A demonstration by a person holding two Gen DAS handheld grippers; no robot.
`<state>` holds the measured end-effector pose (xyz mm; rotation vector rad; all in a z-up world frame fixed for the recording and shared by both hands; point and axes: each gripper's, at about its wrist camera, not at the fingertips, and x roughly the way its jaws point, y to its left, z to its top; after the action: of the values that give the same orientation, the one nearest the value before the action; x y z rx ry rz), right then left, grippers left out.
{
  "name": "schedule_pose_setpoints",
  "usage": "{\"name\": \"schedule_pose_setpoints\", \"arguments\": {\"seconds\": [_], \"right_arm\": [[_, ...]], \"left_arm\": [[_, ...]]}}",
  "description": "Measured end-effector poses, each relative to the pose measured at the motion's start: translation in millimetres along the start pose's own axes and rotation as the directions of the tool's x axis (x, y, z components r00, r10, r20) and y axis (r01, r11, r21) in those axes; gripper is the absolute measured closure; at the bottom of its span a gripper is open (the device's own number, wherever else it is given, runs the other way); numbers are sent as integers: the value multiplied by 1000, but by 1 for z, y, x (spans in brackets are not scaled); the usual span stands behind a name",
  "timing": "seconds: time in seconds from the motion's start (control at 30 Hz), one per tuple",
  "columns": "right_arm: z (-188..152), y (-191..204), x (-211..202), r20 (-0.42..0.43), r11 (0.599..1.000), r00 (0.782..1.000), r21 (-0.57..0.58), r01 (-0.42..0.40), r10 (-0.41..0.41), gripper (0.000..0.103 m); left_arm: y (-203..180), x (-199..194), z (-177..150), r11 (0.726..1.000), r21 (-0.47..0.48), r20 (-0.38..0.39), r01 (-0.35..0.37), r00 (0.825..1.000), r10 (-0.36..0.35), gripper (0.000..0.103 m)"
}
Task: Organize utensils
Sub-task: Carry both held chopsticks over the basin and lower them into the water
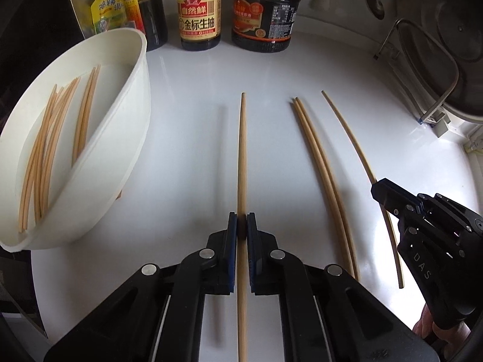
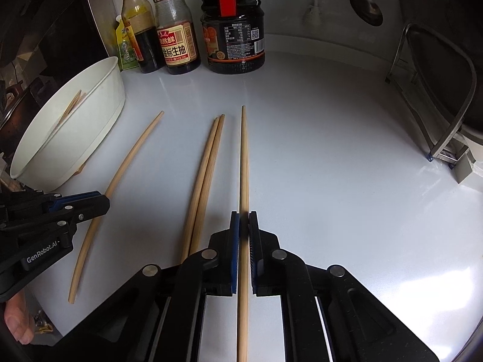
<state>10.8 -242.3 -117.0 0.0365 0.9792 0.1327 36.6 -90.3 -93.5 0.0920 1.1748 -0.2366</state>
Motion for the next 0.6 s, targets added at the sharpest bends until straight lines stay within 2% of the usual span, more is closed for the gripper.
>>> {"name": "schedule_pose_setpoints", "arguments": {"seconds": [0.3,0.6], "right_arm": [[37,14,-39,71,1000,997,5,3,-3,97],[83,77,-57,154,997,987,-63,-37,47,97]], "left_arm": [[10,-48,32,999,34,113,27,993,-31,96],[69,-89,64,1000,8,224,0,975,-2,96]]}}
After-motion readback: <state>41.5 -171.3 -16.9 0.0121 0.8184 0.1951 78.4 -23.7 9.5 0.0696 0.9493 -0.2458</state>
